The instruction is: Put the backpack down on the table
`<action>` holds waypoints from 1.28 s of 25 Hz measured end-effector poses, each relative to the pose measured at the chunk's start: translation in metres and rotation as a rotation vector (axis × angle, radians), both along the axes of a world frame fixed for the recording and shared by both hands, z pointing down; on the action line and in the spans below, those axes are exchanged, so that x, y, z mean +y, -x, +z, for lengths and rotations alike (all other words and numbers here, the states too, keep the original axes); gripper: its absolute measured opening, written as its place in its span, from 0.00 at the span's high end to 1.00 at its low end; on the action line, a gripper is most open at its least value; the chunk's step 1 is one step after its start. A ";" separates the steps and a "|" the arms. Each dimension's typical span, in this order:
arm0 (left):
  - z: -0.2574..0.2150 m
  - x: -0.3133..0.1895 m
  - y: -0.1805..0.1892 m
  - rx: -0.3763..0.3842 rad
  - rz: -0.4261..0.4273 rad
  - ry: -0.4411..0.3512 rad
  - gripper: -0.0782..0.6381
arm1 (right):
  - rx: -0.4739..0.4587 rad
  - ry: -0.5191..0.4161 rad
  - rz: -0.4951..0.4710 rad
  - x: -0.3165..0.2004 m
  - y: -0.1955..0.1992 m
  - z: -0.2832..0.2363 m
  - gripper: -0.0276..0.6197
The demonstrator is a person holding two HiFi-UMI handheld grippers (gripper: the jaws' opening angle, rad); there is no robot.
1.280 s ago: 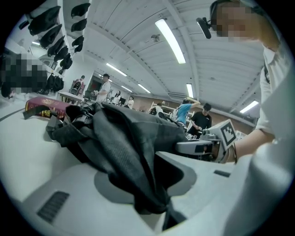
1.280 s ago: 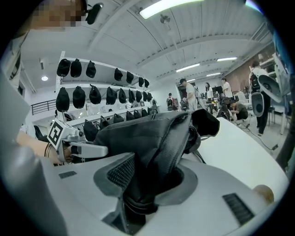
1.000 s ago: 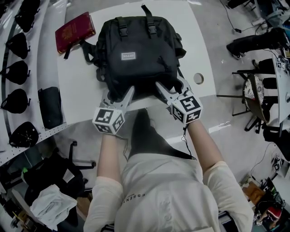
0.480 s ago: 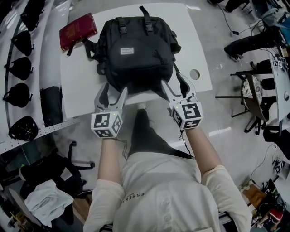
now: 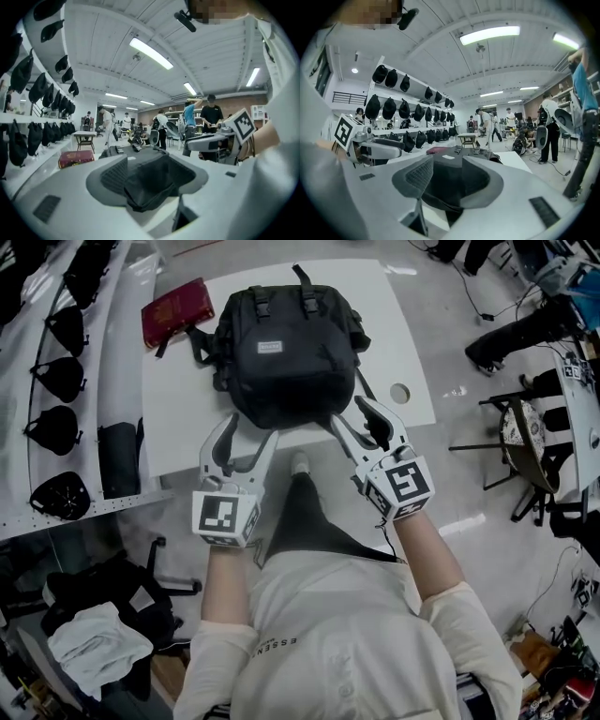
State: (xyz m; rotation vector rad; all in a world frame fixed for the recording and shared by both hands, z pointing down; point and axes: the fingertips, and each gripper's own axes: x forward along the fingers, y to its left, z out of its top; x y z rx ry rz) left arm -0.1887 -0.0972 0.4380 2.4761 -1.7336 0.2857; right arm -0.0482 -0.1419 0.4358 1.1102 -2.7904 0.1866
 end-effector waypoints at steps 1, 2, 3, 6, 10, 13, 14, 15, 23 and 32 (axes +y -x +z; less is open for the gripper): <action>-0.006 0.003 -0.003 -0.011 0.007 -0.009 0.51 | -0.003 -0.012 -0.005 0.003 0.000 -0.006 0.66; -0.012 0.006 -0.005 -0.014 0.012 -0.015 0.52 | -0.006 -0.022 -0.010 0.007 0.000 -0.013 0.69; -0.018 0.009 -0.007 -0.007 0.017 -0.021 0.55 | -0.010 -0.030 -0.015 0.010 -0.001 -0.019 0.74; -0.034 0.017 -0.011 0.028 0.031 -0.045 0.72 | -0.022 -0.053 -0.019 0.018 -0.002 -0.037 0.87; -0.049 0.025 -0.015 0.000 0.049 -0.062 0.85 | -0.019 -0.096 -0.038 0.027 0.000 -0.057 0.93; -0.057 0.029 -0.015 -0.034 0.058 -0.064 0.89 | -0.027 -0.119 -0.065 0.034 0.004 -0.069 0.93; -0.060 0.030 -0.015 -0.044 0.062 -0.068 0.89 | -0.027 -0.129 -0.072 0.036 0.006 -0.072 0.93; -0.064 0.031 -0.016 -0.050 0.067 -0.074 0.89 | -0.028 -0.138 -0.078 0.037 0.007 -0.076 0.93; -0.076 0.035 -0.015 -0.057 0.104 -0.092 0.89 | -0.046 -0.152 -0.080 0.039 0.011 -0.086 0.94; -0.074 0.031 -0.012 -0.052 0.106 -0.067 0.89 | -0.061 -0.130 -0.060 0.033 0.013 -0.084 0.94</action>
